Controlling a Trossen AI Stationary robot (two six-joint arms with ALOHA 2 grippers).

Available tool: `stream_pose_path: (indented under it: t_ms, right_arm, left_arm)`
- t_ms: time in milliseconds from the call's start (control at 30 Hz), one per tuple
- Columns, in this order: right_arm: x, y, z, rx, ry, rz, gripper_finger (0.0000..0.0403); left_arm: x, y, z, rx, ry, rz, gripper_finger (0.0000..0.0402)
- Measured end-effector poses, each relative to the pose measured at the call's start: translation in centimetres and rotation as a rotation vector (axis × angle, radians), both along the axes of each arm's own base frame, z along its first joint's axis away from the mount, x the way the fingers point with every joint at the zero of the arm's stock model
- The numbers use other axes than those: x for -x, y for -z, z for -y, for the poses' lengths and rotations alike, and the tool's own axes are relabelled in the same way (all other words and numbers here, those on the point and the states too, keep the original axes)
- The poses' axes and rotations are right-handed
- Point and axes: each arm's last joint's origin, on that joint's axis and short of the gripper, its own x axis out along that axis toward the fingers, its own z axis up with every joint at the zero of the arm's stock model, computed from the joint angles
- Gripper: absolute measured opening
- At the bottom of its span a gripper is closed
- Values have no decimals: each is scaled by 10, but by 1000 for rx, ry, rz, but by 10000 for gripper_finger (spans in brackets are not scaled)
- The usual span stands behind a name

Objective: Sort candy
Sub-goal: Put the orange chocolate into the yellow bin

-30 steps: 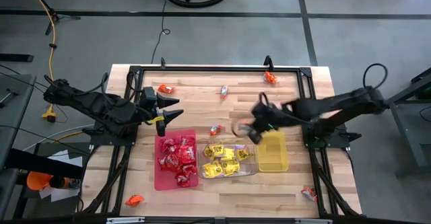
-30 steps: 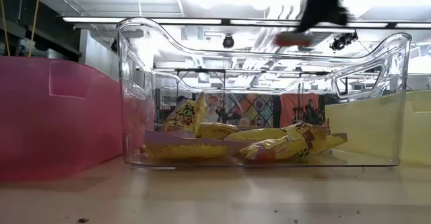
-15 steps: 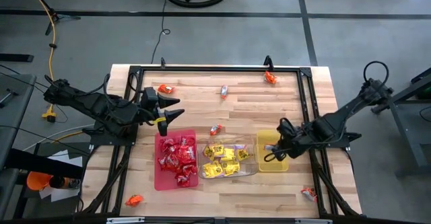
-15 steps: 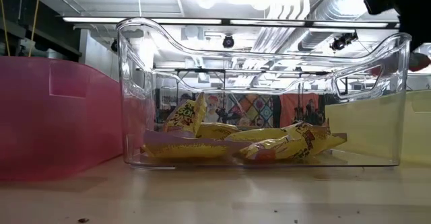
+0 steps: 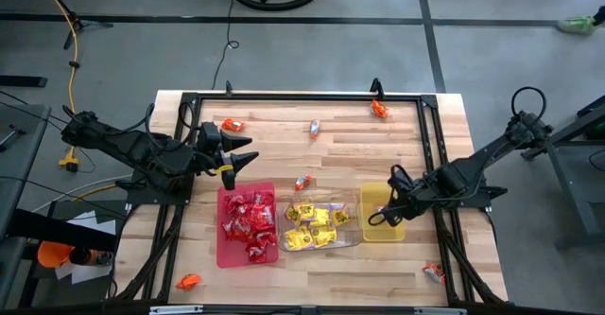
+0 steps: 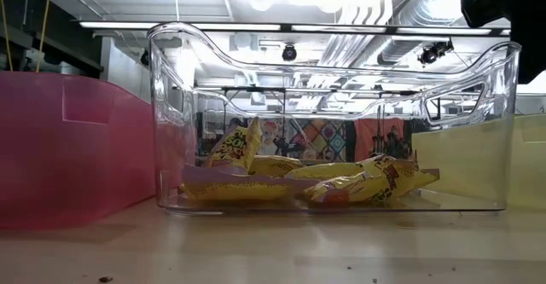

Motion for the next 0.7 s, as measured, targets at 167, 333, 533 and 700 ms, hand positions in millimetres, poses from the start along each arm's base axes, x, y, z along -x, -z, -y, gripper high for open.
stream_pose_path:
  t_ms: [167, 333, 533, 700]
  right_arm:
    - [-1, -2, -1, -17, -18, 25, 163]
    - [-14, -21, -7, -67, -53, 293, 196]
    - [-39, -80, -16, 115, -175, 989, 201]
    - [-46, -108, -17, 471, -205, 1264, 201]
  left_arm:
    - [0, 0, 0, 0, 1, 0, 215]
    - [0, 0, 0, 17, -1, 6, 215]
    - [0, 0, 1, 31, 25, 5, 215]
    - [-1, -1, 1, 40, 30, 22, 215]
